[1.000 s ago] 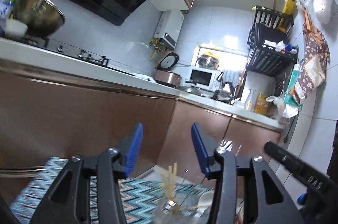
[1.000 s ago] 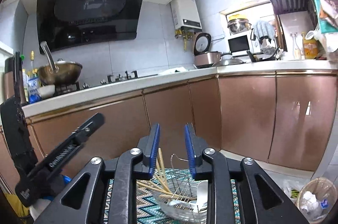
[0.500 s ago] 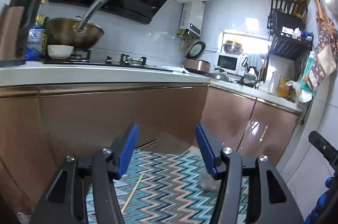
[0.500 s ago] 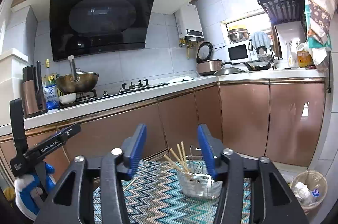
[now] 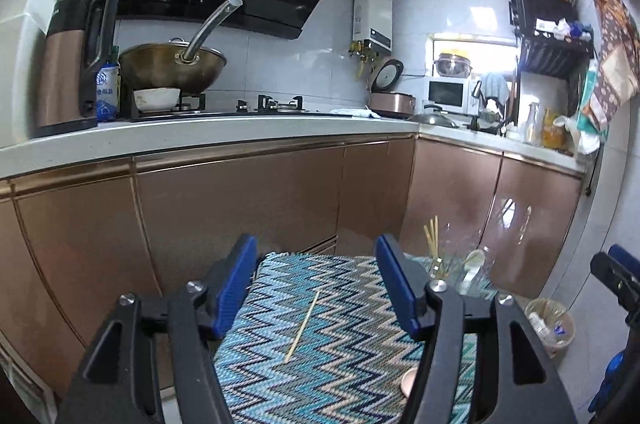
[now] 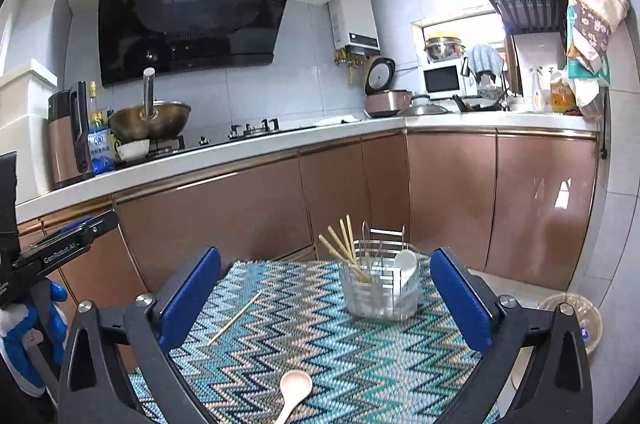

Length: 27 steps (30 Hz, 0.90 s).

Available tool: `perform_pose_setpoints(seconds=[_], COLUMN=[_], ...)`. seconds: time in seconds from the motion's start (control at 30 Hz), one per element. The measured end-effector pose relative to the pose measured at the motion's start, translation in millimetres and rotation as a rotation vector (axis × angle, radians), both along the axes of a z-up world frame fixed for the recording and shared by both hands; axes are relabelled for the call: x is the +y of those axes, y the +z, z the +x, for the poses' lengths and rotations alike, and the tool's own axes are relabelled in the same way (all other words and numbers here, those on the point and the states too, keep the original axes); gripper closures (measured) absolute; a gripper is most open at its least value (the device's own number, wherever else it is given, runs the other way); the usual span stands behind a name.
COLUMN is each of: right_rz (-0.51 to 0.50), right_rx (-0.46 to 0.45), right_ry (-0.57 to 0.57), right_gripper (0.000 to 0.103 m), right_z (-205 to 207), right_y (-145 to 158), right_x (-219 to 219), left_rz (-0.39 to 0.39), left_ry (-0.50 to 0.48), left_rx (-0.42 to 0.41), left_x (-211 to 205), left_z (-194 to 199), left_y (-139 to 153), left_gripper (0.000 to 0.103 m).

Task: Organize utensils
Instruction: 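Move both open tools back over the last chopstick and white spoon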

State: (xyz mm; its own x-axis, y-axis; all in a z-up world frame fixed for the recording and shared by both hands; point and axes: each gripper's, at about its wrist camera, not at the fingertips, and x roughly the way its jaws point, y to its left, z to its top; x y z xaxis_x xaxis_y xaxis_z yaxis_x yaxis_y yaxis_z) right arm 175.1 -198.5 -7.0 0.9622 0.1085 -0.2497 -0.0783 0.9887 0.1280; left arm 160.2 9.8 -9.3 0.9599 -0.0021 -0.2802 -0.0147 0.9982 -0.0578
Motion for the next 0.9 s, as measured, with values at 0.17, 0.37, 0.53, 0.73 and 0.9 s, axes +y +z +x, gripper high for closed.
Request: perform_pose_setpoints(seconds=[0.17, 0.37, 0.53, 0.73, 0.9], right_rz=[0.018, 0.052, 0.075, 0.055, 0.044], right_rx=[0.009, -0.025, -0.038, -0.023, 0.012], right_ry=[0.0, -0.018, -0.004, 0.012, 0.02], right_gripper=[0.0, 0.0, 0.0, 0.0, 0.0], right_z=[-8.8, -20.8, -26.7, -26.8, -21.9], right_y=[-5.0, -2.5, -1.8, -4.7, -8.9], right_x=[0.5, -4.7, -5.6, -0.9, -0.6], left_rz=[0.021, 0.033, 0.033, 0.059, 0.07], left_ry=[-0.001, 0.005, 0.003, 0.011, 0.016], left_rx=[0.013, 0.021, 0.015, 0.003, 0.007], left_x=[1.0, 5.3, 7.4, 5.6, 5.7], left_z=[-9.1, -21.8, -29.6, -33.0, -27.3], left_y=[-6.3, -11.3, -11.5, -10.9, -12.9], left_gripper=[0.042, 0.042, 0.041, 0.041, 0.041])
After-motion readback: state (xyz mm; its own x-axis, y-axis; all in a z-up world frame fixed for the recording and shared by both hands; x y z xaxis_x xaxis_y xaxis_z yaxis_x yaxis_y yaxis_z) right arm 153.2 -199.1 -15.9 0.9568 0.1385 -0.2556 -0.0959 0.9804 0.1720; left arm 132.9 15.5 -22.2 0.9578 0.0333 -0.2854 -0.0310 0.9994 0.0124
